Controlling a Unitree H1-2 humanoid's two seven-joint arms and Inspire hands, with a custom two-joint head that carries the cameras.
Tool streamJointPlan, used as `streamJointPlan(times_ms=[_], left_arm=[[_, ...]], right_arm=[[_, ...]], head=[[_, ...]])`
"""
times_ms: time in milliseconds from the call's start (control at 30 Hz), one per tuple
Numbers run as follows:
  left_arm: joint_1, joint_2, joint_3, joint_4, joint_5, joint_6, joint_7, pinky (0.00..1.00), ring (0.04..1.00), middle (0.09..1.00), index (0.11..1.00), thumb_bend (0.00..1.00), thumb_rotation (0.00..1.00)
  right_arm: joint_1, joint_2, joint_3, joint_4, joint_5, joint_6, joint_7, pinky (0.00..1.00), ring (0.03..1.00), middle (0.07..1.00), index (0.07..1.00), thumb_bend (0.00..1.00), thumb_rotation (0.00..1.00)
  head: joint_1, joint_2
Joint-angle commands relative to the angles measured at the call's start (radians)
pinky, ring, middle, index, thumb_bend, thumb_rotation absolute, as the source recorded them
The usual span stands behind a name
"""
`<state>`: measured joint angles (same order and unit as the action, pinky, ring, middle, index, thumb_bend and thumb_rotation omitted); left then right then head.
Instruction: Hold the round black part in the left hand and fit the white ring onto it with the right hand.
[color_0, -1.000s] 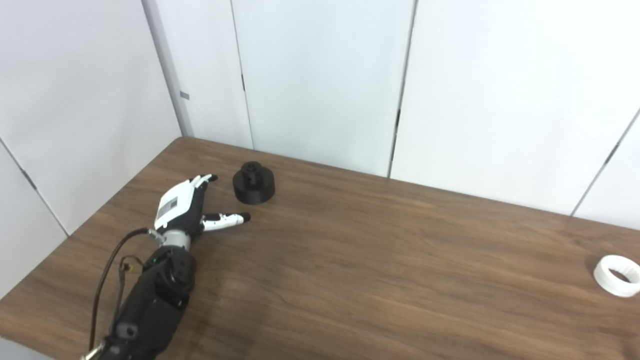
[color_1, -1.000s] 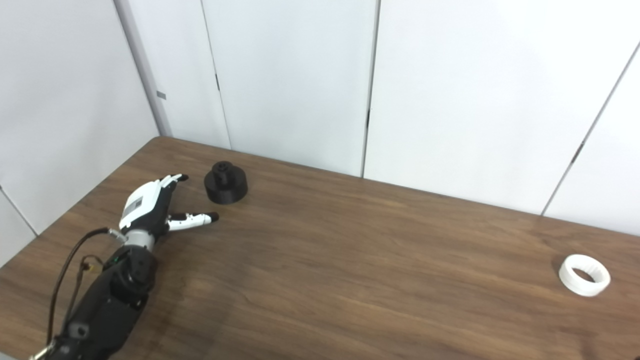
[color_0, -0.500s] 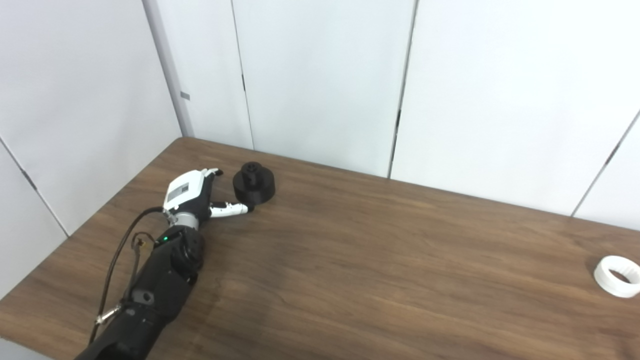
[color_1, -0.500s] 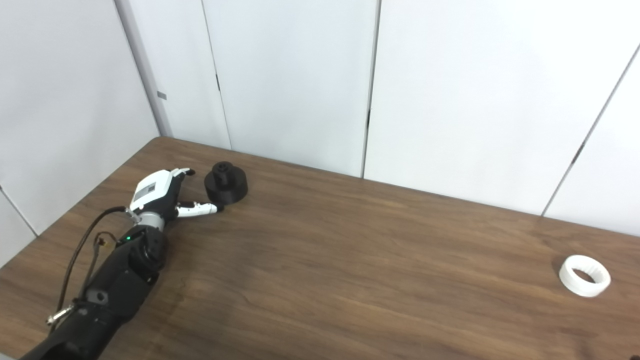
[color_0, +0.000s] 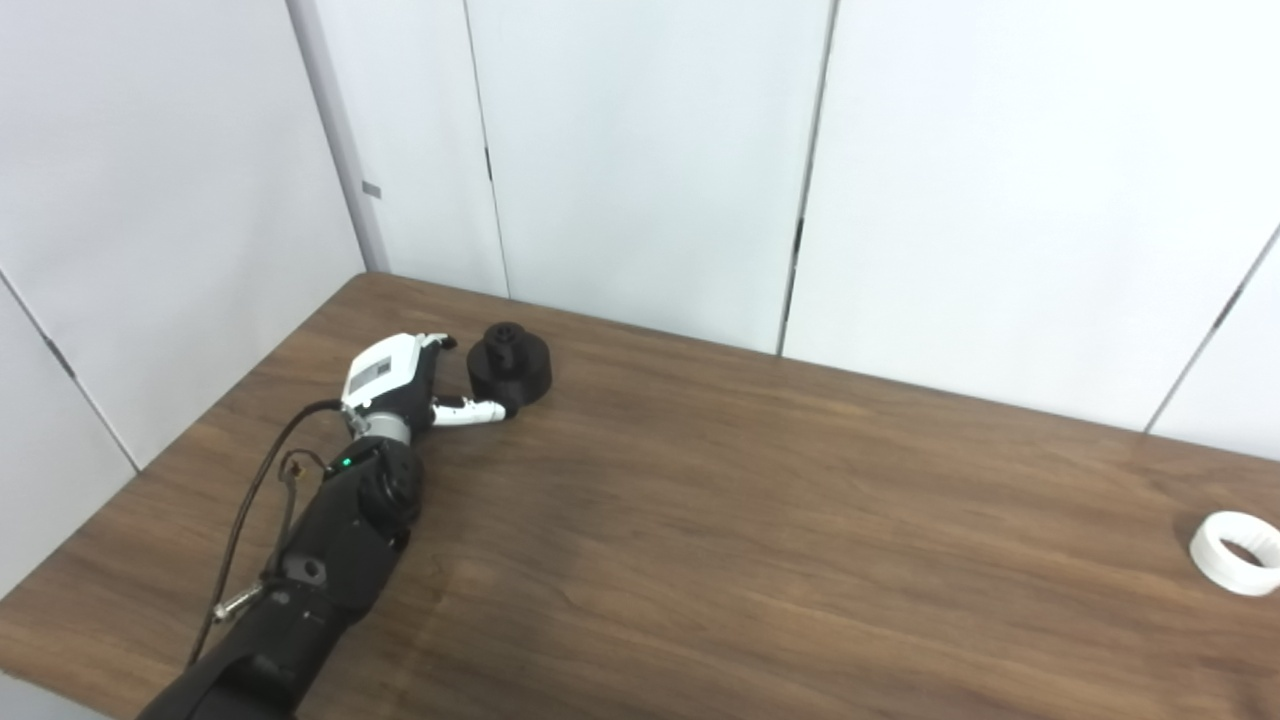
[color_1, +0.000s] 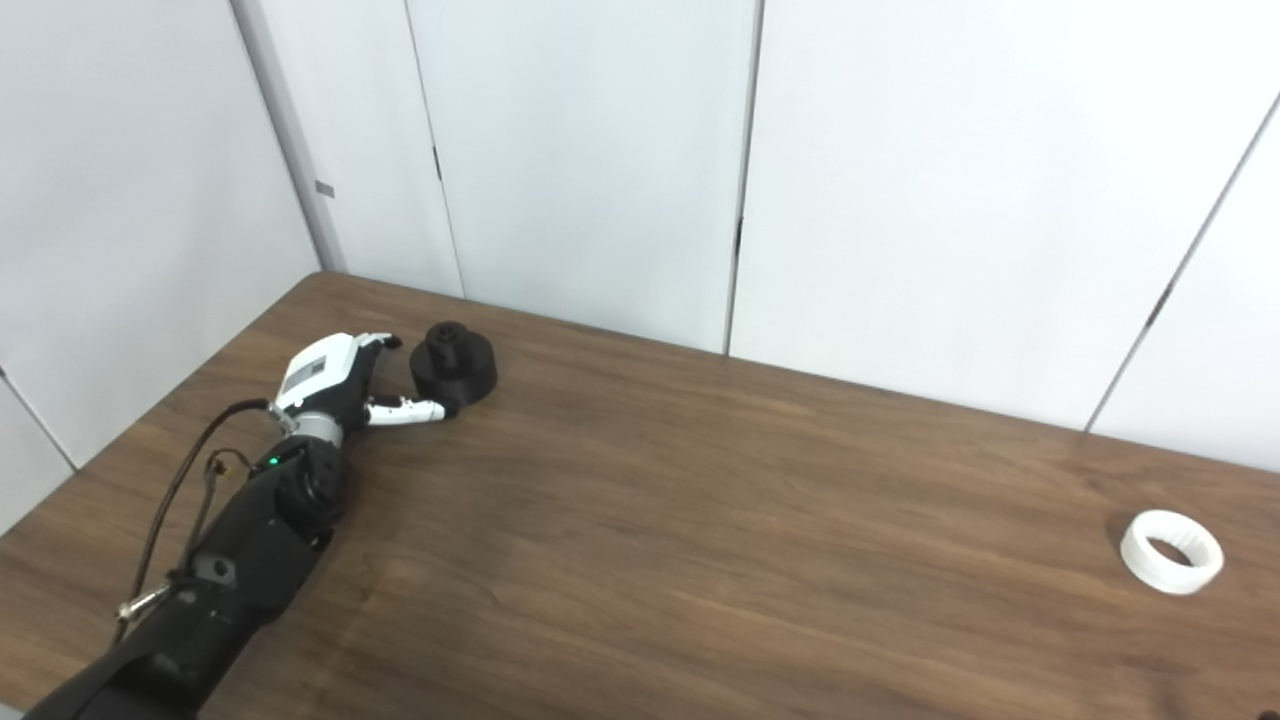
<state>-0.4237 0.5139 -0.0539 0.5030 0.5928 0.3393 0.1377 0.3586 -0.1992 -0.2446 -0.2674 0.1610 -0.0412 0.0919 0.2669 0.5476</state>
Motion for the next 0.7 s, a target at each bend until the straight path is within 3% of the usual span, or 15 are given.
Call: streamJointPlan(times_ms=[0,667], left_arm=[[-0.063,0.013,-0.001,-0.012,0.002,0.0,0.02,1.0,1.0,0.953,0.872,1.0,0.5],[-0.145,-0.02,-0.051,0.108,-0.02,-0.017,0.036,1.0,0.987,0.946,0.879,1.0,0.51]], right_arm=[[0.0,-0.01,0.001,-0.015,-0.009,-0.009,-0.002,1.0,0.978,0.891,0.944,0.6,1.0],[0.001,-0.005,0.004,-0.008,-0.01,-0.01,-0.001,1.0,0.976,0.883,0.934,0.62,1.0]], head=[[0.0,0.001],[-0.01,-0.004]])
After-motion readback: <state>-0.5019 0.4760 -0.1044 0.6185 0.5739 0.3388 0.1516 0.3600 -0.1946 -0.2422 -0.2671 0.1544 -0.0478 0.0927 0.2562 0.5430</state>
